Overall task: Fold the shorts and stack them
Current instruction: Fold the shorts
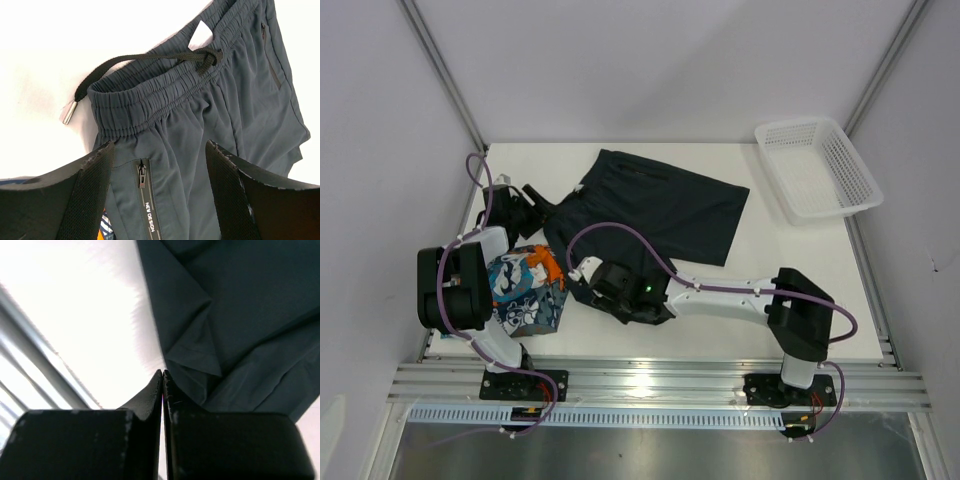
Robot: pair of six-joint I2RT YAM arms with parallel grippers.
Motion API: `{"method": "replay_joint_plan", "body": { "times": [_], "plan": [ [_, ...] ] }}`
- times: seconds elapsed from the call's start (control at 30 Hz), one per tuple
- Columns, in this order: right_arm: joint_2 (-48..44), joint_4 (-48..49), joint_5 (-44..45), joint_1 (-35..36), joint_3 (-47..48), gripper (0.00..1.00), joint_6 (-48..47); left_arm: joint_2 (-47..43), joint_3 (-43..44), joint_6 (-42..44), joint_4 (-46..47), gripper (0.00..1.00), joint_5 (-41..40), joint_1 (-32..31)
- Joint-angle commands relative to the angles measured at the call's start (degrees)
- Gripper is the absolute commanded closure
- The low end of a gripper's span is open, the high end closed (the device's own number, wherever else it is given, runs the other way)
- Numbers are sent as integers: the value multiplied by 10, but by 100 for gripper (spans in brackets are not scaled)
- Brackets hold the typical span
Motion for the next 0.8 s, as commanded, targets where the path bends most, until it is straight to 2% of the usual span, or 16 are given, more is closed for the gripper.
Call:
{"method": "replay_joint_plan", "body": {
  "times": [0.0, 0.07, 0.13, 0.53, 0.77],
  "plan": [
    [-37, 5, -34, 10, -12, 96, 16, -33, -2, 13, 6, 25, 7, 6],
    [-34, 9, -20, 4, -14, 70, 23, -34, -2, 12, 8, 25, 7, 6],
    [-18, 6, -17, -6, -10, 60, 26, -34, -4, 12, 9, 25, 8, 6],
    [71, -28, 39, -19, 49, 61, 46, -39, -4, 17, 4, 25, 4, 6],
    [82, -25, 41, -27, 56, 53, 49, -37, -4, 17, 5, 25, 2, 6]
  ]
}}
